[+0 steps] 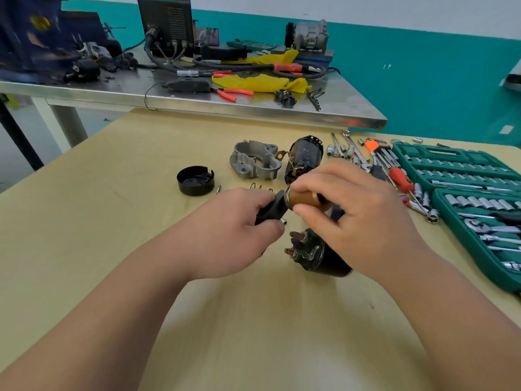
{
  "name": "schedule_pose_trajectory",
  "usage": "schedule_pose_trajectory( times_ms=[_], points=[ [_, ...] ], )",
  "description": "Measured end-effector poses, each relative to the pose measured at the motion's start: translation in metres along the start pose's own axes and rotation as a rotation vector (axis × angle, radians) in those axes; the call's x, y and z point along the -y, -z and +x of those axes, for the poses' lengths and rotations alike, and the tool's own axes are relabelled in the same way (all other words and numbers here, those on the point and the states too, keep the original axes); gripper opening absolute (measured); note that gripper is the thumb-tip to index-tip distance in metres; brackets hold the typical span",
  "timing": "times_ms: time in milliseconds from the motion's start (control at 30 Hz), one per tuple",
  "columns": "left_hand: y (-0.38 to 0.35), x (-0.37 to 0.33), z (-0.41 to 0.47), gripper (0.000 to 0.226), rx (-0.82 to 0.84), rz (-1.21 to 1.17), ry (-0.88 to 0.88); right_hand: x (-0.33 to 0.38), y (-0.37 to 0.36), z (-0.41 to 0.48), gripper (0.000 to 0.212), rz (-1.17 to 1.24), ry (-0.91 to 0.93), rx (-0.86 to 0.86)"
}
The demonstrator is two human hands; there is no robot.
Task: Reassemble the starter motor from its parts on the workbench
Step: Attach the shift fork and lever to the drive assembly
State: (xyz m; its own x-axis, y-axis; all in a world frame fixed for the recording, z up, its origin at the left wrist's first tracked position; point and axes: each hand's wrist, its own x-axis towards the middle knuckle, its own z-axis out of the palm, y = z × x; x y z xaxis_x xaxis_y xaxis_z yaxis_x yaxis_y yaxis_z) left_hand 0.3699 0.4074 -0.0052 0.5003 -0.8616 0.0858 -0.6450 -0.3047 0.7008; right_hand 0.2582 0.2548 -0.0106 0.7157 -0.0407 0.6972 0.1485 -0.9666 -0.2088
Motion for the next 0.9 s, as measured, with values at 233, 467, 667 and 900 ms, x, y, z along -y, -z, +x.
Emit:
schedule_pose_trajectory(
  times_ms=[233,467,667,900],
  points=[
    [-0.002,0.001,-0.001,0.029,0.052,-0.13,0.011,-0.018,0.007,0.003,0.023,0.525,-0.463,0.211],
    [0.002,0.0,-0.003,0.031,0.141,-0.301,-0.057,-0.025,0.011,0.003,0.022,0.917,-0.641,0.302],
    [0.005,0.006,-0.003,0.036,0.191,-0.438,-0.111,-0.019,0.006,0.004,0.021,1.368,-0.76,0.327],
    [-0.001,0.009,0.004,0.027,0.066,-0.49,-0.076,-0.02,-0.003,0.003,0.02,1.174,-0.819,0.163]
  ],
)
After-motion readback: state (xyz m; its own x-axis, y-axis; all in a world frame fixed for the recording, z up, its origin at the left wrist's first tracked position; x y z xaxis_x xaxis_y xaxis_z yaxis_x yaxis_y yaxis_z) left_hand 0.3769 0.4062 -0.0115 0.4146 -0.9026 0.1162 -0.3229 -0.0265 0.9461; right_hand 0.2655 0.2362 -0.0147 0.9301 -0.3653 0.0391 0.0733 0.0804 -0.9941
